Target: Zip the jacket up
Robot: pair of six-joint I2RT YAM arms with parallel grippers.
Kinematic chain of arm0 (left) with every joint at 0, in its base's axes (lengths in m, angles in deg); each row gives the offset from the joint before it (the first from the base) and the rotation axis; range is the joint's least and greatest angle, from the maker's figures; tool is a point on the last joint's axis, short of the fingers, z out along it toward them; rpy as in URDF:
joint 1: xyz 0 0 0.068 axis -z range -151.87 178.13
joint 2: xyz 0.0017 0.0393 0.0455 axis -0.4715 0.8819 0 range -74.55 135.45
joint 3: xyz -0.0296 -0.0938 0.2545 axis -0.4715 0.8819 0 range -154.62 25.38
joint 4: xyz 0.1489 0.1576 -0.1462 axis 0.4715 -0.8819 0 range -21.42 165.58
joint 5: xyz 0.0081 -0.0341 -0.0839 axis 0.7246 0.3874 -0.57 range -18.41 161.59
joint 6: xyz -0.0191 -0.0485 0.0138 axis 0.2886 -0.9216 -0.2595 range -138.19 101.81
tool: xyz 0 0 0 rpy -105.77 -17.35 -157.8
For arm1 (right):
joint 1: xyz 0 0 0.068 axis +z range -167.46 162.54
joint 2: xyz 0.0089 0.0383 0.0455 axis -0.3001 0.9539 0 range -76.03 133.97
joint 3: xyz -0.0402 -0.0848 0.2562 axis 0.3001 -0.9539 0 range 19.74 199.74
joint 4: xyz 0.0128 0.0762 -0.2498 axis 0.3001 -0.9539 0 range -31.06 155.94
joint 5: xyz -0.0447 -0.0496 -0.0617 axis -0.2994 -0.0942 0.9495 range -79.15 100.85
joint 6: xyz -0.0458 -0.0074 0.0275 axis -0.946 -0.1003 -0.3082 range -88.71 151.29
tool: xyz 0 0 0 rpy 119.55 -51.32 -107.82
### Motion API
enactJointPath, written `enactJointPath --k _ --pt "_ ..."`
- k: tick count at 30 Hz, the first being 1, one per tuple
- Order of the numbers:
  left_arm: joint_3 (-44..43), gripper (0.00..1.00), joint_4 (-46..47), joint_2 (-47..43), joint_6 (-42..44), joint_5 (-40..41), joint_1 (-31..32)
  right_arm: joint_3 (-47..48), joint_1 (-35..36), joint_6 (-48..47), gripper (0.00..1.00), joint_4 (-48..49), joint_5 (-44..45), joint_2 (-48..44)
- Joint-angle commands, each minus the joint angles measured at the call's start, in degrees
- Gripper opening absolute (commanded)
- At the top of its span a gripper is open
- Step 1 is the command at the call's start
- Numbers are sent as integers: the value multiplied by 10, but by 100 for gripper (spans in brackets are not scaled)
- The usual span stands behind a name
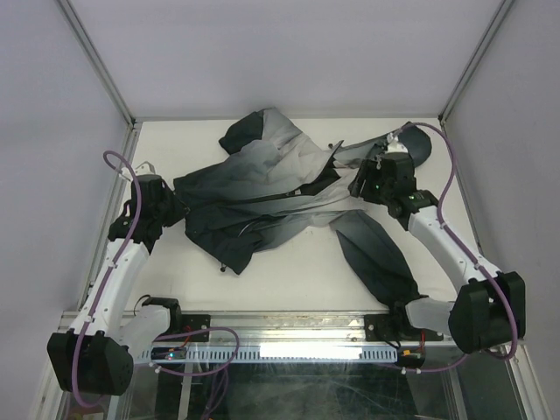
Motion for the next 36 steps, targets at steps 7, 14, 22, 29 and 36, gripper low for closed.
enactJointPath --k 7,14,22,29,36 --pt "17 0 53 -43 -18 29 -6 192 115 -104 60 48 -28 108" --pt "17 0 56 -47 -8 45 -5 378 126 -103 58 -70 -20 311" --pt "19 0 54 -62 -5 74 -6 321 95 -104 58 -143 5 309" --pt "14 0 50 -63 1 81 -5 113 34 -48 60 -85 -17 147" --pt "16 0 46 -64 6 77 -4 -26 15 5 61 10 -57 102"
